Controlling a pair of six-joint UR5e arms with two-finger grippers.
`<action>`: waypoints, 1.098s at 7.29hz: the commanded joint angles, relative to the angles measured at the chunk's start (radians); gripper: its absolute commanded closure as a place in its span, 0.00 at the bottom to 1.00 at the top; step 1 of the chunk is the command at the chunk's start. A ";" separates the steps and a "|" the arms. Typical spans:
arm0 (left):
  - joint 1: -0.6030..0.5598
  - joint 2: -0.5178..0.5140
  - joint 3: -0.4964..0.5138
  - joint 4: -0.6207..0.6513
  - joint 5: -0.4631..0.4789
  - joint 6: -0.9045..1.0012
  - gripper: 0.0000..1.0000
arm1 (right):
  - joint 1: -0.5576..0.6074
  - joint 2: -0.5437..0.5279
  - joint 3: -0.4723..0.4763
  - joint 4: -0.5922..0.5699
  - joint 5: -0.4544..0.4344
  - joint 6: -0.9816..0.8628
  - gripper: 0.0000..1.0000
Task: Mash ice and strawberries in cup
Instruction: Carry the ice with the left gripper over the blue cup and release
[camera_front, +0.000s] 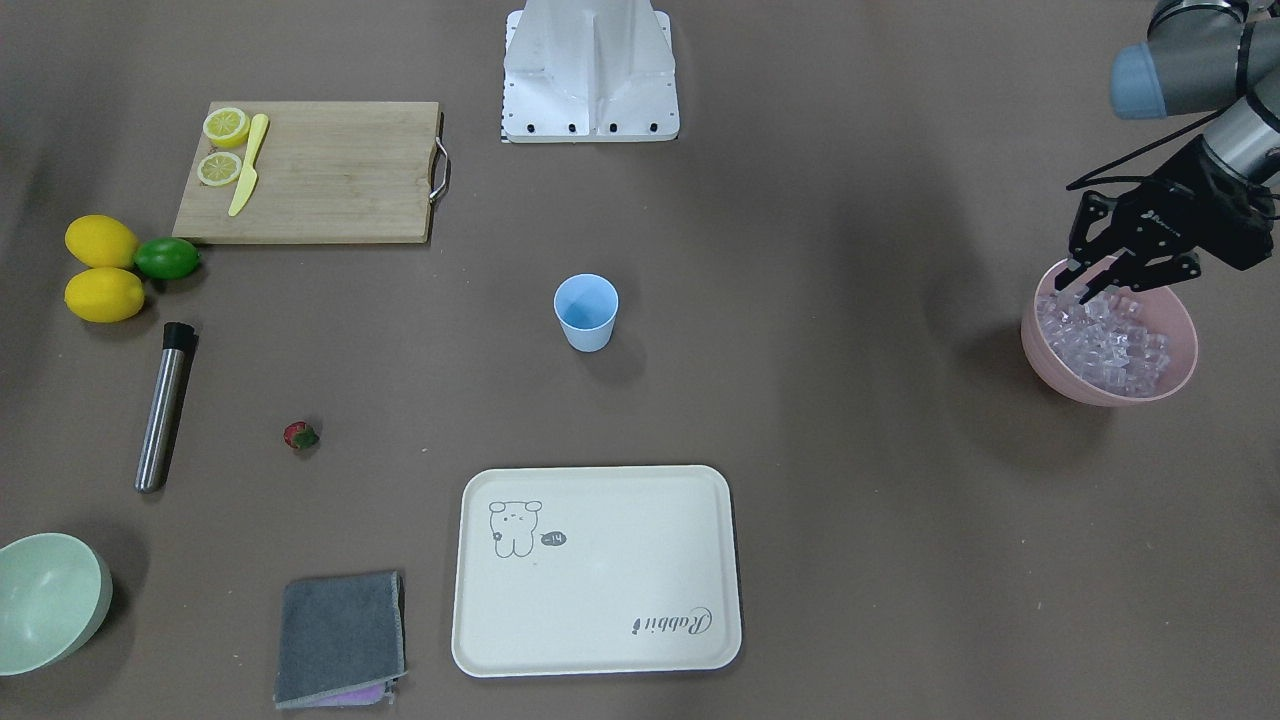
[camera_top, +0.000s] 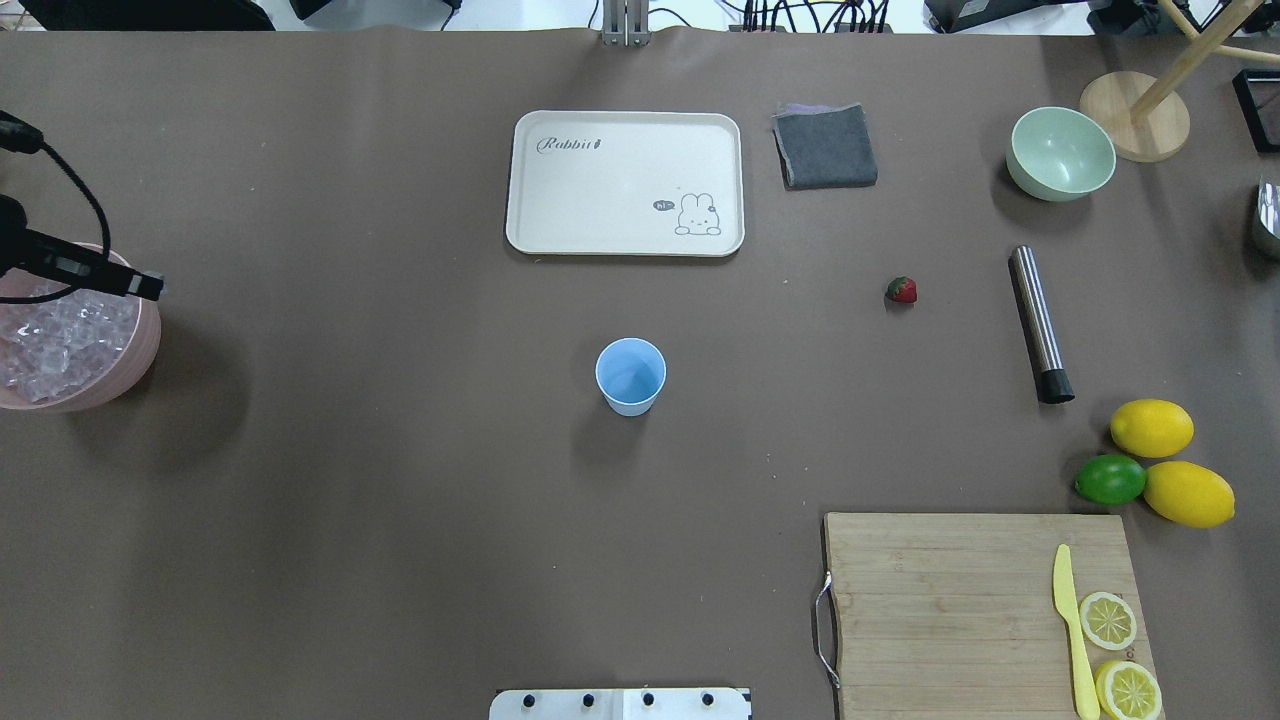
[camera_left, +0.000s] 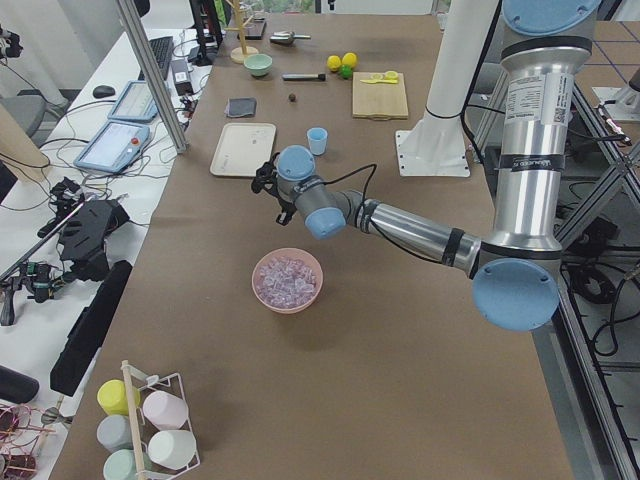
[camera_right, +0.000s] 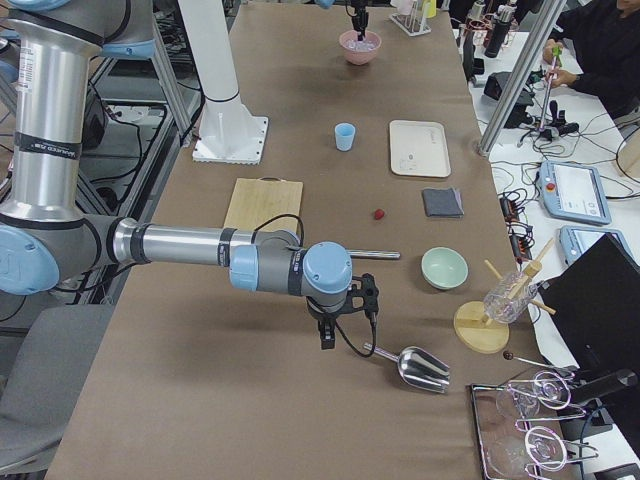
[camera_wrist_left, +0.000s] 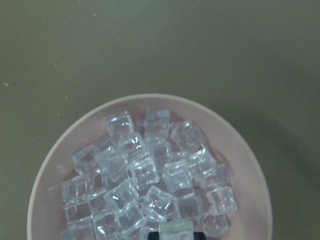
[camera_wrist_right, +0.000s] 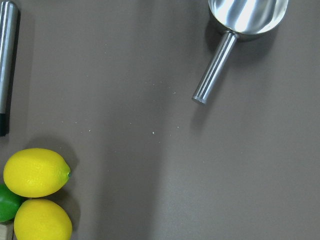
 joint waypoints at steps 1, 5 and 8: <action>0.145 -0.106 -0.021 0.015 0.097 -0.344 1.00 | 0.000 0.003 0.000 0.000 0.000 0.001 0.00; 0.389 -0.414 -0.015 0.255 0.346 -0.632 1.00 | 0.000 0.006 -0.002 -0.002 0.000 0.002 0.00; 0.552 -0.597 0.067 0.340 0.533 -0.724 1.00 | 0.000 0.003 -0.003 -0.002 0.011 0.001 0.00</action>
